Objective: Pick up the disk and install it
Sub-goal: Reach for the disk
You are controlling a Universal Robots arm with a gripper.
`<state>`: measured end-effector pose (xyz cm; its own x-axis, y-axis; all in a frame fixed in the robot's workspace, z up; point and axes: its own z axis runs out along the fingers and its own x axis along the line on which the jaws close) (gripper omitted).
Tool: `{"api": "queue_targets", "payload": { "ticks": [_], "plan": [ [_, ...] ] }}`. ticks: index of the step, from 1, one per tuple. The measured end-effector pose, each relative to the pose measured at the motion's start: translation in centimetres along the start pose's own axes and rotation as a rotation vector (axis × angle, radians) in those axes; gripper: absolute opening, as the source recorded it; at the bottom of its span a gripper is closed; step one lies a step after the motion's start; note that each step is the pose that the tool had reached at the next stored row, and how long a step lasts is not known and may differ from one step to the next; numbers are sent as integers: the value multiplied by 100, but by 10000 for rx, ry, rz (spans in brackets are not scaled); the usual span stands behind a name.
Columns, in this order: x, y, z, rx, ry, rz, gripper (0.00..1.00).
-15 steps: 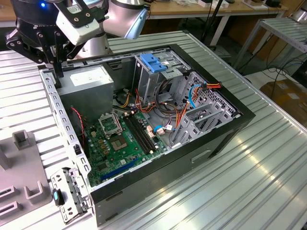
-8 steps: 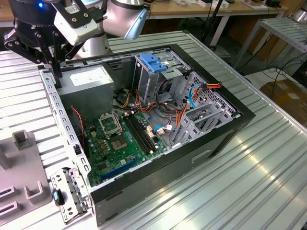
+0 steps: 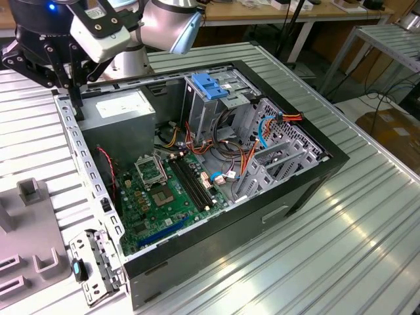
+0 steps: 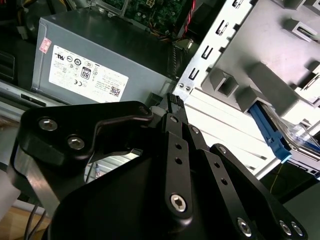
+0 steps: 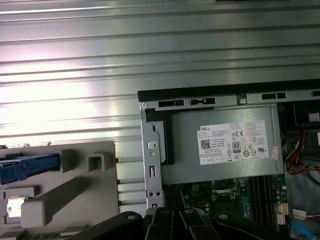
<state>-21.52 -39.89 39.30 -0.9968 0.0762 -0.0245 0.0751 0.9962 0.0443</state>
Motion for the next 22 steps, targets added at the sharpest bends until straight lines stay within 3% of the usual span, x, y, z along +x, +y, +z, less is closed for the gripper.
{"api": "queue_targets", "payload": {
  "ticks": [22],
  "plan": [
    [109, -8, -2, 0, 0, 0, 11]
  ]
}}
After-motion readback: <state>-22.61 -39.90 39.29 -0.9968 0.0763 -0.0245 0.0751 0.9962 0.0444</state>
